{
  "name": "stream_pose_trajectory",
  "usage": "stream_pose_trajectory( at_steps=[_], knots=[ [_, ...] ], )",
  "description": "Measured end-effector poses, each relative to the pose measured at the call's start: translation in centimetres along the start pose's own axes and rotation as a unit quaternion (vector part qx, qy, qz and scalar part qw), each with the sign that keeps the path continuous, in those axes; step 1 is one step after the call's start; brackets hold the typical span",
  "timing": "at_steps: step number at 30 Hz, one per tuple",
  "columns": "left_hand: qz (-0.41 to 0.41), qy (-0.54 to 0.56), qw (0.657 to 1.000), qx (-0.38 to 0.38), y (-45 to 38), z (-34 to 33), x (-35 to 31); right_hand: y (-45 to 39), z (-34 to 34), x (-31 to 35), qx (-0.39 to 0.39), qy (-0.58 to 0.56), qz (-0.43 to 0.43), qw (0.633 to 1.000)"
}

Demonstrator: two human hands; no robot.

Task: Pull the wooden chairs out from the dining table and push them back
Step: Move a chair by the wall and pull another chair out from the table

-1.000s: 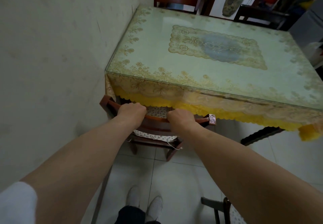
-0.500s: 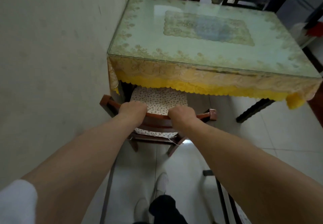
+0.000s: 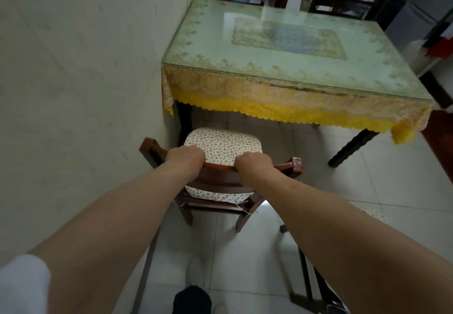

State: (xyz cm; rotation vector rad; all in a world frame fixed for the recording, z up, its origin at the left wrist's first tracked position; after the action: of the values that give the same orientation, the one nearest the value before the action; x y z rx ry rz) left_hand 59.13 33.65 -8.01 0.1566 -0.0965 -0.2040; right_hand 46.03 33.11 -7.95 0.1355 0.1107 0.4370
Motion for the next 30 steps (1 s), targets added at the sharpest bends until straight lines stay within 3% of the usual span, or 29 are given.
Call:
stream_pose_trajectory(
  at_steps=[15, 30],
  knots=[
    [-0.005, -0.007, 1.0, -0.001, 12.5, -1.6, -5.4, 12.8, -1.8, 3.2, -0.003, 0.011, 0.012, 1.0],
    [-0.006, -0.008, 1.0, 0.017, 27.1, -4.9, -7.8, 26.3, -4.3, 10.8, -0.014, 0.016, 0.0, 1.0]
  ],
)
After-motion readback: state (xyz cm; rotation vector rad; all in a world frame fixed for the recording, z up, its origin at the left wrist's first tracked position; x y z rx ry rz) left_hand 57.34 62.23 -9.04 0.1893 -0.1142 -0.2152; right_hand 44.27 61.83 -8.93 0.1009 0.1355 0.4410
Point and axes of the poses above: each hand's wrist, its own y-axis away from the middle knuckle, its own z-axis out of the back of the hand, x = y × z, the point moved 8 cm from there along -y, towards the middle knuckle, and after that the axes turned 13 degrees about -x, right-handed, at the moved point
